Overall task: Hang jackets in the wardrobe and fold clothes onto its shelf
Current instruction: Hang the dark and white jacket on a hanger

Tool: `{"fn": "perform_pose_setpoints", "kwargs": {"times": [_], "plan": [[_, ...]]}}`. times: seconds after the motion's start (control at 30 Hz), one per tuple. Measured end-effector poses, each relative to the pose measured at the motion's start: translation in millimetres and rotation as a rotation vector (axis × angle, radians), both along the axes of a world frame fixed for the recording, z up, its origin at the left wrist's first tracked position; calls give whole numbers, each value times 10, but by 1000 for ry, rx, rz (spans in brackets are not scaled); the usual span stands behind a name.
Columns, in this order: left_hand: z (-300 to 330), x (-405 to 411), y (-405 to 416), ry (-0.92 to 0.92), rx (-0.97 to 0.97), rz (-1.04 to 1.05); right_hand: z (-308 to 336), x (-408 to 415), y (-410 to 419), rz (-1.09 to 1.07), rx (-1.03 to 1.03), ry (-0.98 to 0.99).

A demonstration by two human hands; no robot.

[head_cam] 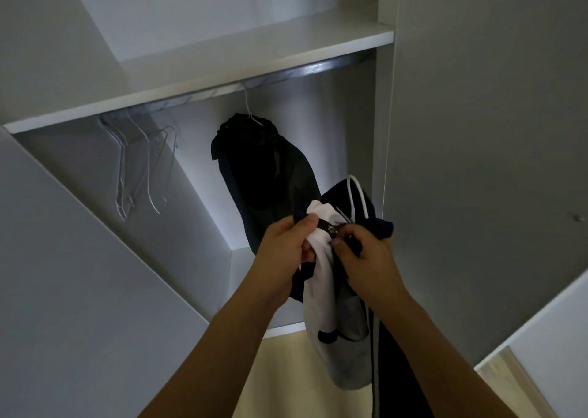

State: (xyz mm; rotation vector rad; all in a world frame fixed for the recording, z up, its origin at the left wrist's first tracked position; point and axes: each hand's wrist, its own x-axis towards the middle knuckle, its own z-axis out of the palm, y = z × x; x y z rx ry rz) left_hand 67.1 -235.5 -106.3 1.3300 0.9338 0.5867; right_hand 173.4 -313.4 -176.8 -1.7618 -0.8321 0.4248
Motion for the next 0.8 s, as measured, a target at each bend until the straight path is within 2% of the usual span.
{"fn": "perform_pose_setpoints", "kwargs": {"times": [0.07,0.23,0.33,0.63,0.8], "plan": [[19,7,4,-4,3,-7,33,3,-11,46,21,40],[60,20,37,4,11,-15,158,10,-62,154,206,418],[63,23,42,26,13,-24,185,24,-84,175,252,523],[24,5,76,70,97,-40,137,93,-123,237,236,442],[-32,3,99,115,162,9,118,105,-75,161,206,349]]}}
